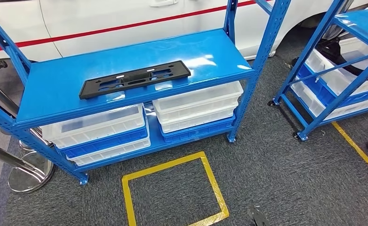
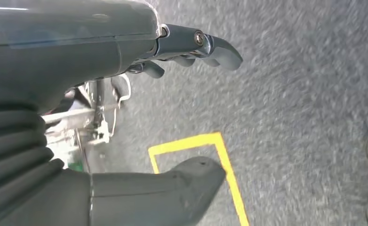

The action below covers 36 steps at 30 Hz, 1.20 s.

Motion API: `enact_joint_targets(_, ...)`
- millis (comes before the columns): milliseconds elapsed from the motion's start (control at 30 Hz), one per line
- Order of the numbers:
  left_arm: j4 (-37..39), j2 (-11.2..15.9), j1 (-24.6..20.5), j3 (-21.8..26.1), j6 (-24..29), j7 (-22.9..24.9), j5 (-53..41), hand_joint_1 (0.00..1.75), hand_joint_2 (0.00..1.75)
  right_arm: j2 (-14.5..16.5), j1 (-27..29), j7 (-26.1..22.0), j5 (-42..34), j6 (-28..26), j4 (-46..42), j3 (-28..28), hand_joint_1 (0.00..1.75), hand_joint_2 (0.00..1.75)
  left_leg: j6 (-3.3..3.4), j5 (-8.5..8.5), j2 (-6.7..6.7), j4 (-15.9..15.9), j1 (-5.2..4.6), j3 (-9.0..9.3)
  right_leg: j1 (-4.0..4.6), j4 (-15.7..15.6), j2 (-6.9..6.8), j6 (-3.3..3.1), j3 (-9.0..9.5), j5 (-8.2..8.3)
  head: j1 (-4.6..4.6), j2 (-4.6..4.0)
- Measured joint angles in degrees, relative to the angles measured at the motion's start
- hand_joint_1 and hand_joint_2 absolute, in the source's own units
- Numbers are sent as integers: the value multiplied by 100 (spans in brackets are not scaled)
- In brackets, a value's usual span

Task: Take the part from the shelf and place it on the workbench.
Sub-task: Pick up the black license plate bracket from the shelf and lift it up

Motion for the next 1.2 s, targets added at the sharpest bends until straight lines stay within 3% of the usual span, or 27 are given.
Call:
enact_joint_targets(67, 32, -29, -54, 197, 26, -71, -237, 0, 175, 14, -35, -73, 189, -17, 2, -154, 0, 175, 64, 53, 13, -83, 24, 49, -8, 58, 4, 58, -4, -51, 0, 0)
enact_joint_targets(100, 42, -47, -86, 302, 39, -108, -357, 0, 175, 24, -47, -107, 285, -26, 4, -237, 0, 175, 102, 87, 21, -128, 38, 71, -8, 203, 13, 81, -62, -158, 1, 0)
enact_joint_targets(200, 54, -104, -200, 614, 84, -220, -713, 0, 175, 52, -69, -206, 568, -71, 43, -516, 0, 175, 156, 123, 32, -164, 43, 76, -23, 1169, 43, 134, -525, -676, 4, 0)
enact_joint_targets(233, 55, -123, -238, 715, 97, -255, -832, 0, 175, 58, -70, -239, 661, -88, 67, -612, 0, 175, 156, 121, 29, -160, 42, 73, -33, 1433, 45, 151, -659, -750, 4, 0)
enact_joint_targets(267, 55, -140, -277, 820, 108, -291, -952, 0, 175, 65, -71, -272, 757, -102, 93, -706, 0, 175, 152, 114, 25, -153, 44, 75, -44, 1508, 45, 166, -707, -707, 4, 0)
enact_joint_targets(300, 55, -162, -317, 932, 119, -325, -1077, 0, 175, 72, -74, -305, 858, -112, 121, -799, 0, 175, 141, 105, 21, -141, 49, 80, -56, 1363, 44, 177, -649, -555, 4, 0)
enact_joint_targets(400, 55, -216, -447, 1261, 164, -433, -1453, 0, 175, 104, -114, -412, 1153, -143, 209, -1054, 0, 175, 65, 38, 14, -55, 51, 68, -84, 328, 50, 170, -182, -34, 3, 0)
enact_joint_targets(467, 55, -237, -538, 1470, 198, -505, -1699, 0, 175, 142, -147, -481, 1344, -180, 279, -1231, 0, 175, 1, 0, 13, -6, 33, 36, -70, 71, 62, 111, -80, 11, 2, 0)
enact_joint_targets(567, 55, -270, -662, 1786, 243, -607, -2066, 0, 175, 211, -176, -587, 1637, -222, 388, -1513, 0, 175, -87, -45, 12, 38, 42, 26, -60, 48, 65, 5, -84, 34, 2, 0)
enact_joint_targets(633, 55, -297, -736, 1981, 274, -674, -2291, 0, 87, 251, -209, -653, 1816, -244, 456, -1683, 0, 87, -143, -284, 13, 383, 60, -116, -74, 23, 57, -53, -85, 54, 1, 0)
enact_joint_targets(700, 55, -323, -805, 2174, 302, -740, -2516, 0, 0, 278, -234, -721, 1993, -282, 535, -1846, 0, 0, -178, -665, 14, 1107, 69, -448, -64, 21, 44, -79, -92, 53, 1, 0)
enact_joint_targets(733, 55, -334, -841, 2282, 315, -777, -2636, 0, 0, 294, -242, -760, 2084, -299, 580, -1930, 0, 0, -186, -784, 14, 1439, 70, -607, -56, 22, 37, -83, -93, 51, 2, 0)
enact_joint_targets(767, 55, -345, -877, 2387, 327, -813, -2747, 0, 0, 309, -249, -799, 2172, -311, 624, -2012, 0, 0, -185, -797, 14, 1610, 71, -693, -48, 23, 32, -87, -91, 49, 2, 0)
enact_joint_targets(800, 55, -355, -914, 2495, 338, -847, -2854, 0, 0, 326, -259, -839, 2255, -316, 665, -2093, 0, 0, -175, -694, 14, 1569, 70, -679, -42, 23, 31, -90, -84, 46, 2, 0)
enact_joint_targets(833, 55, -366, -949, 2601, 351, -886, -2962, 0, 0, 349, -275, -888, 2336, -320, 703, -2179, 0, 0, -155, -498, 14, 1316, 69, -564, -38, 24, 36, -91, -74, 43, 2, 0)
enact_joint_targets(900, 55, -386, -1030, 2805, 378, -959, -3179, 0, 0, 401, -333, -1009, 2494, -329, 779, -2360, 0, 0, -96, -102, 14, 544, 54, -214, -25, 30, 49, -83, -60, 34, 2, 0)
enact_joint_targets(933, 55, -396, -1080, 2910, 391, -1001, -3299, 0, 0, 427, -375, -1086, 2577, -337, 821, -2460, 0, 0, -70, -4, 13, 255, 42, -90, -18, 34, 53, -64, -64, 33, 2, 0)
enact_joint_targets(967, 55, -406, -1129, 3019, 402, -1042, -3417, 0, 0, 450, -420, -1167, 2657, -346, 861, -2559, 0, 0, -48, 26, 12, 91, 27, -30, -14, 35, 53, -40, -74, 35, 2, 0)
enact_joint_targets(1100, 55, -451, -1301, 3475, 431, -1214, -3891, 0, 0, 549, -612, -1567, 2917, -391, 934, -2825, 0, 0, 62, 71, 8, -63, 39, 20, -26, 108, 51, 81, -107, -17, 3, 0)
enact_joint_targets(1133, 55, -463, -1344, 3573, 433, -1256, -4010, 0, 0, 574, -658, -1678, 2946, -398, 932, -2837, 0, 0, 94, 96, 15, -98, 53, 38, -26, 283, 52, 101, -185, -132, 4, 0)
enact_joint_targets(1200, 55, -479, -1429, 3765, 435, -1340, -4241, 0, 0, 605, -721, -1893, 2929, -426, 887, -2782, 0, 0, 124, 114, 27, -111, 49, 35, -36, 949, 54, 126, -507, -479, 6, 0)
